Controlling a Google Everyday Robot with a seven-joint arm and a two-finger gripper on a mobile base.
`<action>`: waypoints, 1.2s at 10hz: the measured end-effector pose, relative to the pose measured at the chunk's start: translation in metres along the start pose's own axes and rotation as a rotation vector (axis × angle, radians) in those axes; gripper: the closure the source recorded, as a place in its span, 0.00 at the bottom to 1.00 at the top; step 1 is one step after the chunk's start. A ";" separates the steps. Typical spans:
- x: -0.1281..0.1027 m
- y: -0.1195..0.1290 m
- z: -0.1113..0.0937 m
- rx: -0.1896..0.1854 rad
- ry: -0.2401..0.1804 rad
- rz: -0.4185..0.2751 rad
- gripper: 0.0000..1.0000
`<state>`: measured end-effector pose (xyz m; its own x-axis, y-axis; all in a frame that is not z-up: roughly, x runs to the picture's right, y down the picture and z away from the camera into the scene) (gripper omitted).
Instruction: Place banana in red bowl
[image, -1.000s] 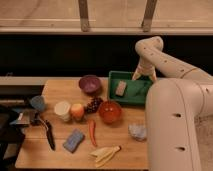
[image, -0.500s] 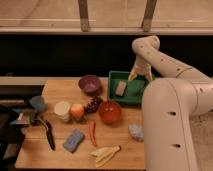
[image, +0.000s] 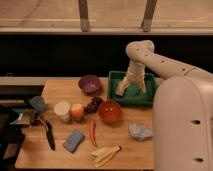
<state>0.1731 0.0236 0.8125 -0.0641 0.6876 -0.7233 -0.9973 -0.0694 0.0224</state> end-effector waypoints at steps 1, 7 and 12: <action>0.024 0.003 0.004 -0.007 0.012 -0.004 0.20; 0.122 0.011 0.034 -0.043 0.082 -0.015 0.20; 0.122 0.014 0.034 -0.043 0.083 -0.019 0.20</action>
<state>0.1500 0.1305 0.7480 -0.0401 0.6271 -0.7779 -0.9959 -0.0887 -0.0202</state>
